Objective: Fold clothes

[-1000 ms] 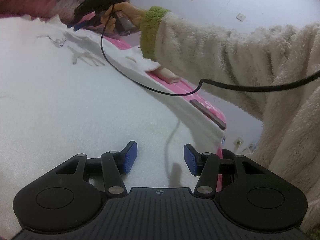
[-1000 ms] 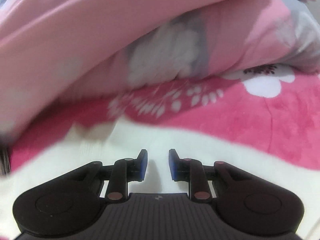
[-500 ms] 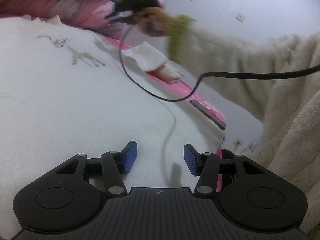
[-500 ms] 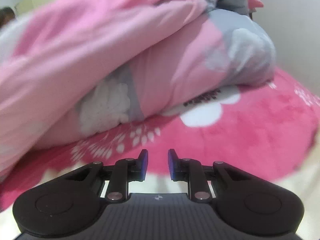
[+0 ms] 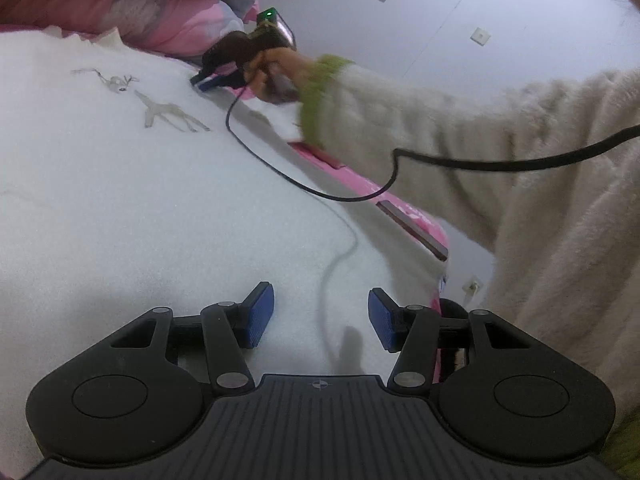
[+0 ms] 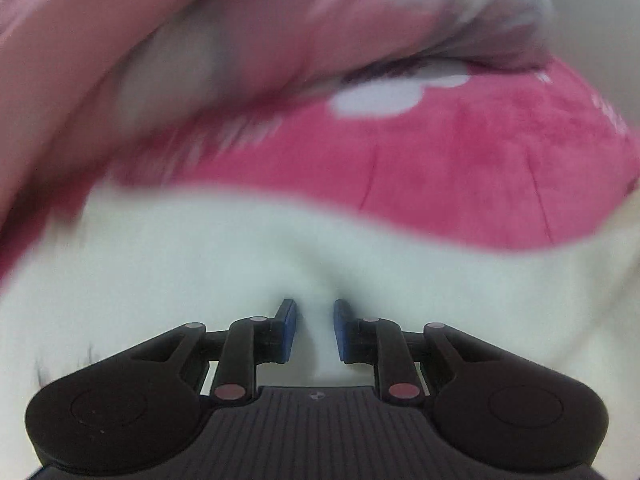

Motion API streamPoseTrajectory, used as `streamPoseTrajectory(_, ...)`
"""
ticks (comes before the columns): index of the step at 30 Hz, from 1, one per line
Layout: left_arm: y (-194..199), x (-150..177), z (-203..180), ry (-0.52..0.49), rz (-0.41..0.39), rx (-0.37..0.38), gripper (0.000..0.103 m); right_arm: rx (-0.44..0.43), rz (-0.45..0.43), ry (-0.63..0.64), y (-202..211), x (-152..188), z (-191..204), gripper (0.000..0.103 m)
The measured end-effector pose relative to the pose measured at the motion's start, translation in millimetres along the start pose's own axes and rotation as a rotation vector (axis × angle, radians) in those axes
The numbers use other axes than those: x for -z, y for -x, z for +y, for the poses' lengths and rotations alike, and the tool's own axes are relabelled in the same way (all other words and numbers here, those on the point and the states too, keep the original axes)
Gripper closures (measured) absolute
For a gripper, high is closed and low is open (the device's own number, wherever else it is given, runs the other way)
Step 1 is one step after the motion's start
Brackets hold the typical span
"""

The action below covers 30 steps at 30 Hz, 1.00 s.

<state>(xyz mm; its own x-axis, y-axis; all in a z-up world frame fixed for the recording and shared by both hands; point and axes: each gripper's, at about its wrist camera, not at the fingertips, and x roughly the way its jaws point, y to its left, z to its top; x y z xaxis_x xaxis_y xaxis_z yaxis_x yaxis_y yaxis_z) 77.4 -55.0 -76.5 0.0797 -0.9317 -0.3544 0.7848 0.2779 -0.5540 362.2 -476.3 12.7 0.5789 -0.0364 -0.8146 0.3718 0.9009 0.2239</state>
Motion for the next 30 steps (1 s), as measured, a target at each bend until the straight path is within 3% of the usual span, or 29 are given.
streamPoseTrajectory(4,1,0,1,0.005,-0.001,0.007,0.05,-0.019,-0.047,-0.169,-18,-24,-24,0.093)
streamPoseTrajectory(8,0,0,1,0.004,-0.001,0.004,0.05,0.001,-0.086,-0.202,3,-21,-32,0.092)
streamPoseTrajectory(10,-1,0,0,0.001,0.0,0.001,0.05,0.07,-0.14,-0.176,38,-16,-35,0.089)
streamPoseTrajectory(15,0,1,-2,-0.004,0.001,-0.006,0.05,0.074,-0.264,-0.142,157,5,-53,0.088)
streamPoseTrajectory(21,1,1,-5,-0.021,0.002,-0.023,0.05,0.006,-0.382,-0.036,319,71,-33,0.079)
streamPoseTrajectory(24,1,2,-6,-0.031,0.003,-0.033,0.05,-0.037,-0.388,-0.013,375,118,-8,0.077)
streamPoseTrajectory(27,0,2,-7,-0.039,0.004,-0.039,0.049,-0.125,-0.343,0.02,399,173,13,0.076)
streamPoseTrajectory(30,1,2,-7,-0.043,0.003,-0.044,0.049,-0.184,-0.255,0.085,373,226,31,0.076)
